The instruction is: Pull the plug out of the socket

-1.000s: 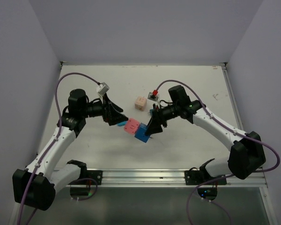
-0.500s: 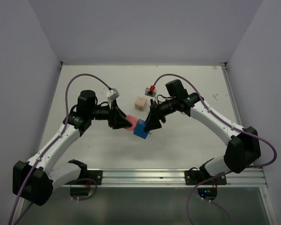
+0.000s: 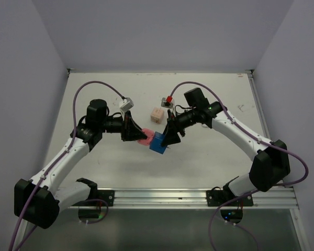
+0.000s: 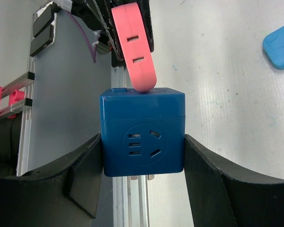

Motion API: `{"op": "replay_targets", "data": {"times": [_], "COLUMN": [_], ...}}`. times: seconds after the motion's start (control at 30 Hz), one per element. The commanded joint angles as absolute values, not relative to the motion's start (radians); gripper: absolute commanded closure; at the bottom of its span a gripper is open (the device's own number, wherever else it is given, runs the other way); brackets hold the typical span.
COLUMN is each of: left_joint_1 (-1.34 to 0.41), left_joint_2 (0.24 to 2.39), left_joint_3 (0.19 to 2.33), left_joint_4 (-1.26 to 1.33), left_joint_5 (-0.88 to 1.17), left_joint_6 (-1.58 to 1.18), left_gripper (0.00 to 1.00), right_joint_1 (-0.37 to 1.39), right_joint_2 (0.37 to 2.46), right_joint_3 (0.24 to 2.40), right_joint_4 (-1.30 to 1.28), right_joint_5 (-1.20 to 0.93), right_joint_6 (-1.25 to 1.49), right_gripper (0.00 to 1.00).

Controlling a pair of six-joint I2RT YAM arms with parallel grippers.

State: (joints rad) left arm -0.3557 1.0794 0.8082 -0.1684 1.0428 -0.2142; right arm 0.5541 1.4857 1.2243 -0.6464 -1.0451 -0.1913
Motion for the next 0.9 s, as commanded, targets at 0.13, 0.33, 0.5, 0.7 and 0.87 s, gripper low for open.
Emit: {"op": "replay_targets", "data": {"times": [0.13,0.33,0.5,0.7,0.87], "left_joint_1": [-0.325,-0.284,-0.276,-0.258,-0.224], "left_joint_2": [1.052,1.072,1.095,1.101,1.166], "left_joint_3": [0.876,0.932,1.008,0.951,0.873], "left_joint_4": [-0.109,-0.141,-0.267,-0.206,-0.085], "left_joint_5": [1.054,1.08,1.026,0.892,0.68], "left_joint_6": [-0.216,-0.173,-0.075,-0.138,-0.314], "left_gripper": [1.0,1.0,1.0,1.0,1.0], "right_joint_1": [0.54,0.534,0.534,0.519,0.508], "right_joint_2": [1.448,1.48,1.522,1.479,1.422], "right_joint_3": [1.149,1.083,1.094,1.057,0.988], "right_joint_4": [-0.698,-0.735,-0.781,-0.694,-0.522], "right_joint_5": [-1.006,-0.976,-0.966,-0.928,-0.913], "right_joint_6": [-0.319,-0.402,-0.431,-0.313,-0.154], "right_gripper": [1.0,1.0,1.0,1.0,1.0]}}
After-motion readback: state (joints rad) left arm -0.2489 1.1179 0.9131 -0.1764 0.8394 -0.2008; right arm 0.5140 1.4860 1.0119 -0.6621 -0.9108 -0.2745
